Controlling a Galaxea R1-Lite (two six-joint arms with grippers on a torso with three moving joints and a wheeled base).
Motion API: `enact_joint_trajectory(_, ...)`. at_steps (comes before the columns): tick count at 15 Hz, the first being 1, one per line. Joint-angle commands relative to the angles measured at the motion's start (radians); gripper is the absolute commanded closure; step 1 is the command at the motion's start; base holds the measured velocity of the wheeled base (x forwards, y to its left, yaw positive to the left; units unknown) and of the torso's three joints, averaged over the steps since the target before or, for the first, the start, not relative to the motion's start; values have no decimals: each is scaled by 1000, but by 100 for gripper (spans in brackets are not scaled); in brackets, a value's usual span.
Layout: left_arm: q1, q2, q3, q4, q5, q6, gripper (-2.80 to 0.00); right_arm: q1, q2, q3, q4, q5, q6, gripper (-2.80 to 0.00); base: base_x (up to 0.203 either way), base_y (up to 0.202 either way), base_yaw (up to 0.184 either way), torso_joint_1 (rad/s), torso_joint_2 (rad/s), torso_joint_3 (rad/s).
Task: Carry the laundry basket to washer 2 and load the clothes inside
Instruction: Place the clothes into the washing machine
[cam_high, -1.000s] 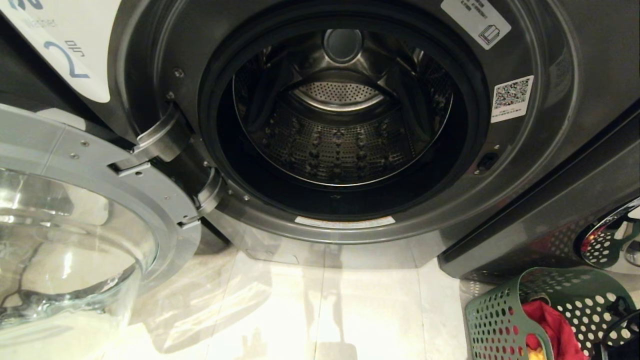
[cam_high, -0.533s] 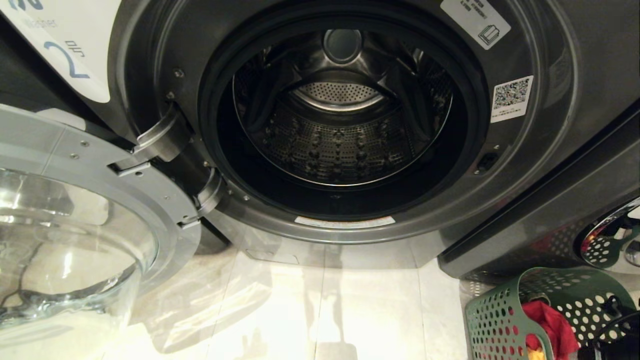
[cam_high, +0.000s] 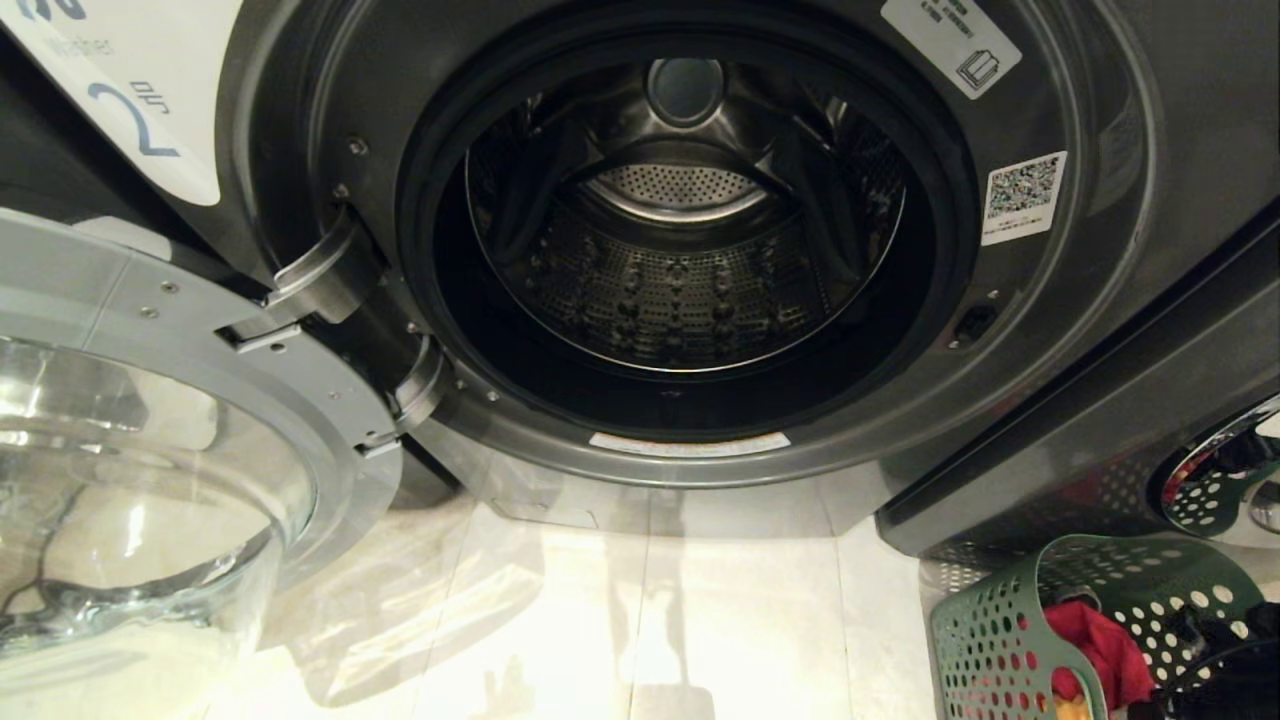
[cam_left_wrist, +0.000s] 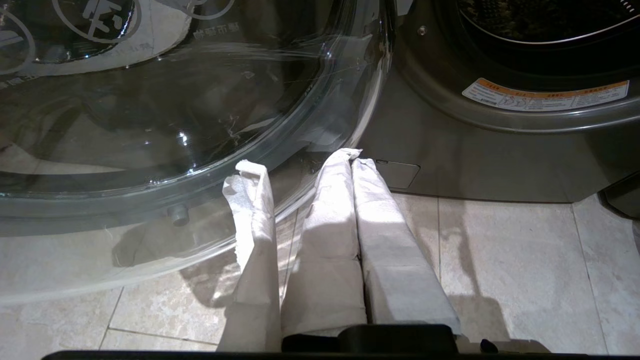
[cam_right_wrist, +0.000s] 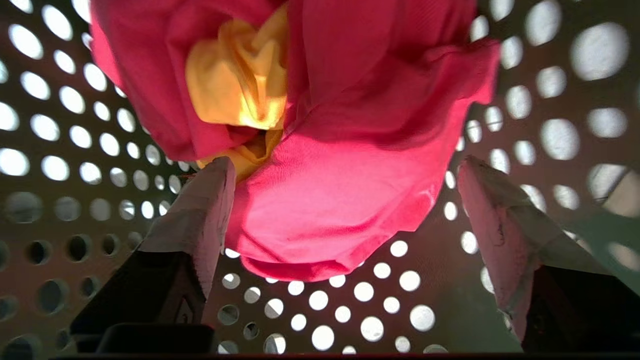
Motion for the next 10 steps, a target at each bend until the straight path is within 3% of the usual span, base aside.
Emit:
enact_joint_trajectory(1,0,2,40,0,0,-1,0,-2,92,-11,-33,2,-4,-280,0,0,0,0,0,0)
enact_joint_trajectory(7,0,2,40,0,0,-1,0,0,248,-138,-84,10,-4,-280,0,0,0,0,0,0)
enact_joint_trajectory(10,0,2,40,-1,0,-1,0,14,300,-186,-210,53,-10,-280,0,0,0,0,0,0)
